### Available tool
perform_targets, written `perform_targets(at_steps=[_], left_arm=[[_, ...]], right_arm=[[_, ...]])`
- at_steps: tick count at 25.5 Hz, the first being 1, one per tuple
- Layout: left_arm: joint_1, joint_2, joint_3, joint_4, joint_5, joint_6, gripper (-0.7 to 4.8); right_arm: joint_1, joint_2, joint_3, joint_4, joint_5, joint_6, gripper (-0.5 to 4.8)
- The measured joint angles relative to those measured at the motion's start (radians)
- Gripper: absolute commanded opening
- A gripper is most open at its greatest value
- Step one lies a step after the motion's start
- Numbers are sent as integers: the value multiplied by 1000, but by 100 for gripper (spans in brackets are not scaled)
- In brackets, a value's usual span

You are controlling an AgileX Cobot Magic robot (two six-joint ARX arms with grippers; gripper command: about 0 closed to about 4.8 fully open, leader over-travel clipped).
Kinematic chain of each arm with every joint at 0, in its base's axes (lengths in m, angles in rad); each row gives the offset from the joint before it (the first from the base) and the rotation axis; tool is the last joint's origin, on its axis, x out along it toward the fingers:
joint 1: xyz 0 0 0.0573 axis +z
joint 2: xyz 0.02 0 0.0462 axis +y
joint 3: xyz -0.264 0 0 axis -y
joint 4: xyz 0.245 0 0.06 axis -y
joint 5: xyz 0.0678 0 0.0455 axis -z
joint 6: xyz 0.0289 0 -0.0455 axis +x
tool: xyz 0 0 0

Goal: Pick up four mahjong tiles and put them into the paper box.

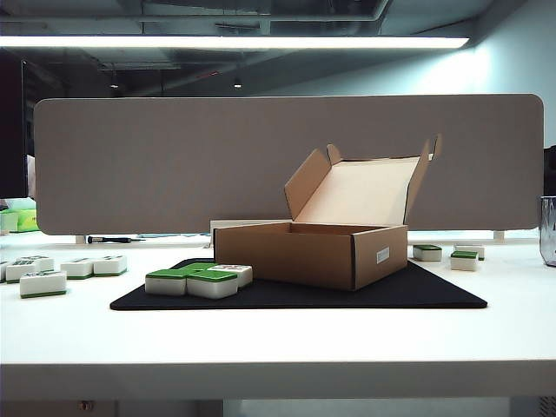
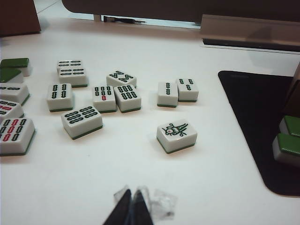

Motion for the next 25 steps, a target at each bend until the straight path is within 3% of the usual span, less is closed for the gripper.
perform_targets(at_steps=[14,25], left_arm=[[0,0,0,0,0,0,-6],[0,0,0,0,0,0,-6]], right_arm=[[1,0,190,-39,-62,137,-1],[2,2,509,-430,-246,143,-2]])
